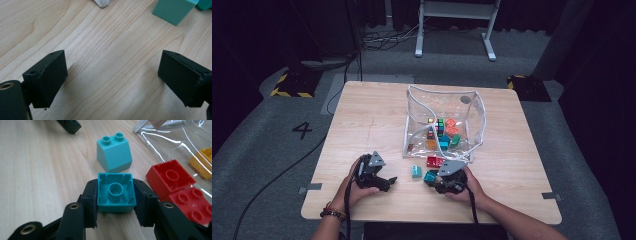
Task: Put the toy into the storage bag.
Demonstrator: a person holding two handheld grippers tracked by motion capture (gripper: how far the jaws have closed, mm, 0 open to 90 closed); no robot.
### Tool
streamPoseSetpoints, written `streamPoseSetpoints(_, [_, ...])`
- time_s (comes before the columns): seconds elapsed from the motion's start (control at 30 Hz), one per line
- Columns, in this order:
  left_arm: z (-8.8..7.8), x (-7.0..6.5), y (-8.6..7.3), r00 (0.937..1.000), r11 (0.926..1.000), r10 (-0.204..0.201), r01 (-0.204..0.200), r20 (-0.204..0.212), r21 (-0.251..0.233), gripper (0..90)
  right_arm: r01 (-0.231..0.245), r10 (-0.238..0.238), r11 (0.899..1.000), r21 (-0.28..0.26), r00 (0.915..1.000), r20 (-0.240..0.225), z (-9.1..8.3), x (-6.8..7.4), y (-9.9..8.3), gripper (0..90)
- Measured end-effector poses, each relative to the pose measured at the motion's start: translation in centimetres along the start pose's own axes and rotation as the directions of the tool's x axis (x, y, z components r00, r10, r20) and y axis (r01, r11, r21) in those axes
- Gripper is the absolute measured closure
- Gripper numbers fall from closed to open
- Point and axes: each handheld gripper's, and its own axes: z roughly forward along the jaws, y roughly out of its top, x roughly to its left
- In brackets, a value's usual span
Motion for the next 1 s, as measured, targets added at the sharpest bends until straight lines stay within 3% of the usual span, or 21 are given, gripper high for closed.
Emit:
streamPoseSetpoints(0.07, [0.0,0.0,0.0,1.0000,1.0000,0.000,0.000,0.000,0.000,9.0,-0.020,0.020,1.000,-0.009,0.9995,-0.025,-0.6,0.1,-0.3,59.1])
streamPoseSetpoints(0.1, [0.0,0.0,0.0,1.0000,1.0000,0.000,0.000,0.000,0.000,9.0,0.011,-0.011,1.000,-0.021,0.9997,-0.023,-1.1,0.1,-0.6,59.1])
streamPoseSetpoints(0.13, [0.0,0.0,0.0,1.0000,1.0000,0.000,0.000,0.000,0.000,9.0,0.003,-0.004,1.000,-0.013,0.9997,-0.025,-1.4,0.1,-0.7,59.1])
streamPoseSetpoints(0.17, [0.0,0.0,0.0,1.0000,1.0000,0.000,0.000,0.000,0.000,9.0,0.024,-0.024,0.999,-0.026,0.9992,-0.031,-1.6,0.0,-0.8,59.1])
streamPoseSetpoints(0.23, [0.0,0.0,0.0,1.0000,1.0000,0.000,0.000,0.000,0.000,9.0,0.003,-0.004,1.000,-0.013,0.9995,-0.032,-2.7,0.0,-1.2,59.1])
streamPoseSetpoints(0.27, [0.0,0.0,0.0,1.0000,1.0000,0.000,0.000,0.000,0.000,9.0,0.031,-0.032,0.999,-0.026,0.9989,-0.035,-3.1,-0.2,-1.4,59.1])
streamPoseSetpoints(0.33, [0.0,0.0,0.0,1.0000,1.0000,0.000,0.000,0.000,0.000,9.0,-0.002,0.001,1.000,-0.030,0.9994,-0.034,-4.1,-0.3,-1.9,59.1])
streamPoseSetpoints(0.43, [0.0,0.0,0.0,1.0000,1.0000,0.000,0.000,0.000,0.000,9.0,0.005,-0.006,0.999,-0.043,0.9997,-0.023,-5.4,-0.9,-2.6,59.1])
streamPoseSetpoints(0.67, [0.0,0.0,0.0,1.0000,1.0000,0.000,0.000,0.000,0.000,9.0,-0.028,0.028,0.998,-0.060,0.9996,0.000,-8.7,-2.6,-4.3,59.1])
streamPoseSetpoints(1.0, [0.0,0.0,0.0,1.0000,1.0000,-0.001,0.001,0.000,0.000,9.0,-0.079,0.081,0.995,-0.066,0.9959,0.039,-12.0,-5.1,-6.4,59.2])
